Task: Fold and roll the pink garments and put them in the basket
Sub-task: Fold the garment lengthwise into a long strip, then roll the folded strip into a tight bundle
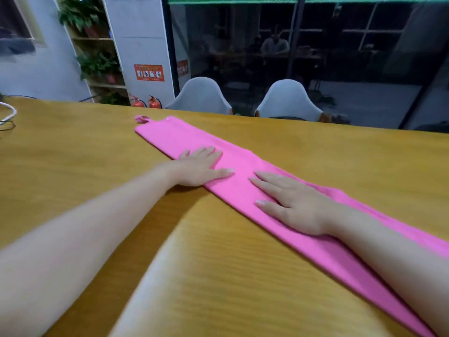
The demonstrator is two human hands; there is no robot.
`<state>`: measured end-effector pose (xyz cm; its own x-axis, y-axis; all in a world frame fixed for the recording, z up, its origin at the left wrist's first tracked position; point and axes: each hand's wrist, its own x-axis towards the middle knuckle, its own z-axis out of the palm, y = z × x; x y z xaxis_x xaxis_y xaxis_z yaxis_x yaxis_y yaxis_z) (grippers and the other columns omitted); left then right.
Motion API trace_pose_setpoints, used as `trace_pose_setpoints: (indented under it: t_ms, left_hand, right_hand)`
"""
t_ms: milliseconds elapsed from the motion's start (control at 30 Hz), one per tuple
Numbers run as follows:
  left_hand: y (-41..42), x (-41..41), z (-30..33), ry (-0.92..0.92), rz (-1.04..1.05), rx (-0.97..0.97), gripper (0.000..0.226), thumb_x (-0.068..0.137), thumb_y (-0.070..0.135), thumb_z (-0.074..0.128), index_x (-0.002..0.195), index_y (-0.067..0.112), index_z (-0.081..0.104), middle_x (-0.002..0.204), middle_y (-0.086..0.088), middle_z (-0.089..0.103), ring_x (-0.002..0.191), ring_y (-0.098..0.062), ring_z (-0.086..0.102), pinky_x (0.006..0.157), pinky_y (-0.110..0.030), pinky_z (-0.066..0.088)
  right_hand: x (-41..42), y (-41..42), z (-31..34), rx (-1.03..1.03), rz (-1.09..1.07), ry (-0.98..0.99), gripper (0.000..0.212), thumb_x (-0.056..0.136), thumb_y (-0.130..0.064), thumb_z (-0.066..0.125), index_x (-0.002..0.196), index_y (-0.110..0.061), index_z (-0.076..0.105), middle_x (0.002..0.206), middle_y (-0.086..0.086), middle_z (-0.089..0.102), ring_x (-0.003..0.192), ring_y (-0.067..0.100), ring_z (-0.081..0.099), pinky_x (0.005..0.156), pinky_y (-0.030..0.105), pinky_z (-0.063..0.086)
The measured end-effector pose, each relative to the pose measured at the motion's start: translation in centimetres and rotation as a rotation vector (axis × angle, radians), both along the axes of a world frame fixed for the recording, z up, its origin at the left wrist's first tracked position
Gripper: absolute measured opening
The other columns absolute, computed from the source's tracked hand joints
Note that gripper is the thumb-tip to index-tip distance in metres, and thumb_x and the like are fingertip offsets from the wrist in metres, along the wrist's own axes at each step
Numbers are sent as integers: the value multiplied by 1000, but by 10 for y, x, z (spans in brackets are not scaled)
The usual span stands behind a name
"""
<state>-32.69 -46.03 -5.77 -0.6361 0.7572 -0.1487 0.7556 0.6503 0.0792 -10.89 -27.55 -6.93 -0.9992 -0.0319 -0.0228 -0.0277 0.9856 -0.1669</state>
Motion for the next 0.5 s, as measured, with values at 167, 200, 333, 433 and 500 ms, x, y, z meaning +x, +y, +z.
trace_pose_setpoints:
  t_ms: [167,200,333,433,500]
  left_hand:
    - [50,-59,-4,26,-104,76,99,82,91,26,162,36,12,170,10,8,156,-10,6,127,-45,3]
    - [55,-65,-5,28,-120,90,102,79,94,26,162,37,13,170,10,9,156,-9,8,127,-44,4]
    - [53,-66,-7,39,-151,129,98,82,91,26,162,35,21,169,9,16,156,-13,14,127,-42,9]
    - [47,-57,-9,175,-174,175,79,94,78,29,156,29,39,162,1,36,149,-21,32,124,-41,22]
    - [43,-50,-12,297,-202,195,65,100,66,31,147,27,53,148,-2,54,136,-24,48,115,-41,36]
  right_hand:
    - [-54,21,1,-1,-77,16,70,103,-62,29,163,-31,11,171,-10,3,155,4,-1,122,21,-6]
    - [-59,23,1,-10,-81,13,70,103,-62,30,163,-31,12,171,-10,4,155,5,0,124,23,-4]
    - [-54,21,4,-62,-100,92,65,103,-58,37,160,-28,30,168,-7,23,154,9,18,126,29,11]
    - [-33,20,11,-2,-152,214,49,104,-47,45,145,-21,53,150,-2,53,136,19,48,113,33,36]
    - [-10,27,15,36,-202,214,48,103,-47,47,145,-25,51,146,-4,55,130,19,53,105,35,43]
